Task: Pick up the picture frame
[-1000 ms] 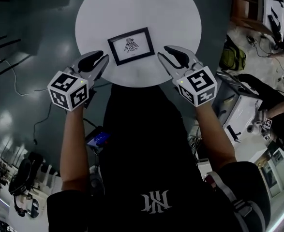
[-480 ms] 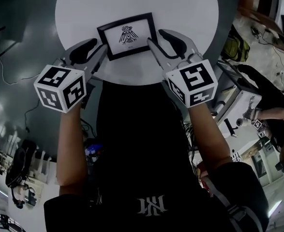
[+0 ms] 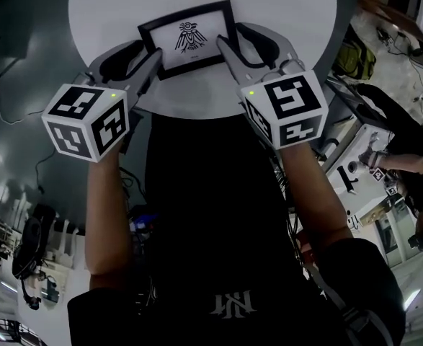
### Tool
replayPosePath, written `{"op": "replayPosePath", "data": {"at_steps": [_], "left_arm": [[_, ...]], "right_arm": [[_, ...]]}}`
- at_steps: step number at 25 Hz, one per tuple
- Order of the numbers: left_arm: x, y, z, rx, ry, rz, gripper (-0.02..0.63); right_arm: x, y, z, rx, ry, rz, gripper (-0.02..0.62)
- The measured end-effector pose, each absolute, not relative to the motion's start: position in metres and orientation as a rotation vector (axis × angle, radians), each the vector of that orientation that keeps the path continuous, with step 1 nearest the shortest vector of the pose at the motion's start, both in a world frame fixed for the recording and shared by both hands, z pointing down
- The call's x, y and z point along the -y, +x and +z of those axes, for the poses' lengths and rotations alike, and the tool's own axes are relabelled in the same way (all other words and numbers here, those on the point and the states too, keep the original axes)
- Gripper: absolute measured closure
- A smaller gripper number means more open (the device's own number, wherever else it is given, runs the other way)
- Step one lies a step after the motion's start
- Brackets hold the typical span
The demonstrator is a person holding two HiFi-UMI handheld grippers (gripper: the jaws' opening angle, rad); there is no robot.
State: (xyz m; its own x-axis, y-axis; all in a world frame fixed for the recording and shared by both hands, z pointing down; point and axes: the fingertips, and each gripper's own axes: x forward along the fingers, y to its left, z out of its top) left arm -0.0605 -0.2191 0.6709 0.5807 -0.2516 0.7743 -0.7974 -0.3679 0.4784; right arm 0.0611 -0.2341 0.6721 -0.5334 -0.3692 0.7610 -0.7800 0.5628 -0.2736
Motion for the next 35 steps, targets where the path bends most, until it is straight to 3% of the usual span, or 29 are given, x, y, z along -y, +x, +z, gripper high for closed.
{"op": "replayPosePath", "data": {"at_steps": [35], "left_arm": [[0.218, -0.065, 0.671, 1.022, 1.836, 0.806, 0.504]], "right_arm": [[0.214, 0.066, 0.673, 2.082, 1.015, 0.812, 0.5]]}}
